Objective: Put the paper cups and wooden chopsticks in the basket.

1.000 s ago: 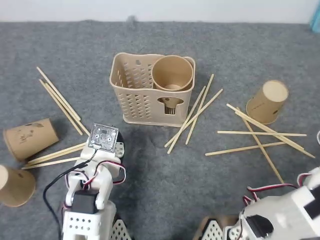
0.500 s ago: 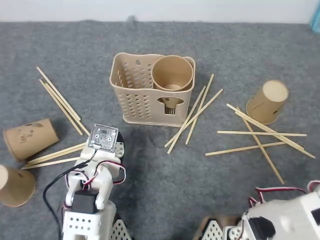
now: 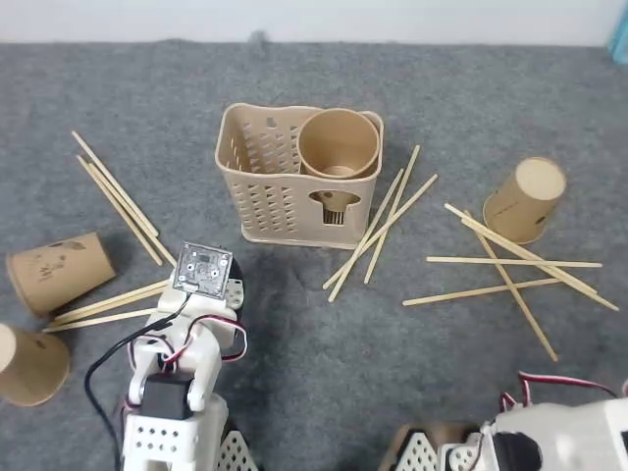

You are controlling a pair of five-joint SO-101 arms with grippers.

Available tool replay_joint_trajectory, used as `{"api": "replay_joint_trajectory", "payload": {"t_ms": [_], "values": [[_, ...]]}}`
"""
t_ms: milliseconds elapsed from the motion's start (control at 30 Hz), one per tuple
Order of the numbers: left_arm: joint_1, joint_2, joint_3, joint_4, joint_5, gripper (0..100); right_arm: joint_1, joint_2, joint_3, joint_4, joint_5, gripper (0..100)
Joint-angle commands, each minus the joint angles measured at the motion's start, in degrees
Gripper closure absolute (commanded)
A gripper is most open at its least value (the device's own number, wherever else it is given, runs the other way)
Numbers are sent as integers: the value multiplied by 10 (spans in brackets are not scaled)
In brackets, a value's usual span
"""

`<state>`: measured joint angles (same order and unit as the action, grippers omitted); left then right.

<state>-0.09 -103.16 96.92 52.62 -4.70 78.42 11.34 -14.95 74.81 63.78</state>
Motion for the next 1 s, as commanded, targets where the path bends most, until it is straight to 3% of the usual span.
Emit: {"api": "replay_joint_trajectory", "payload": {"t_ms": [0, 200, 367, 500, 700, 833, 967], "values": [[-4, -3, -3, -1, -6, 985, 7, 23, -23, -18, 38, 992], [-4, -3, -3, -1, -6, 985, 7, 77, -24, -42, 51, 990], [-4, -3, -3, -1, -6, 985, 7, 98, -24, -59, 51, 890], [-4, -3, -3, -1, -6, 985, 4, 102, -24, -71, 52, 998], [-4, -3, -3, -1, -6, 985, 3, 99, -24, -66, 47, 992], [-4, -3, -3, -1, -6, 985, 0, 98, -43, -52, 2, 992], [-4, -3, -3, -1, -6, 985, -21, 102, -107, 38, -74, 992]]}}
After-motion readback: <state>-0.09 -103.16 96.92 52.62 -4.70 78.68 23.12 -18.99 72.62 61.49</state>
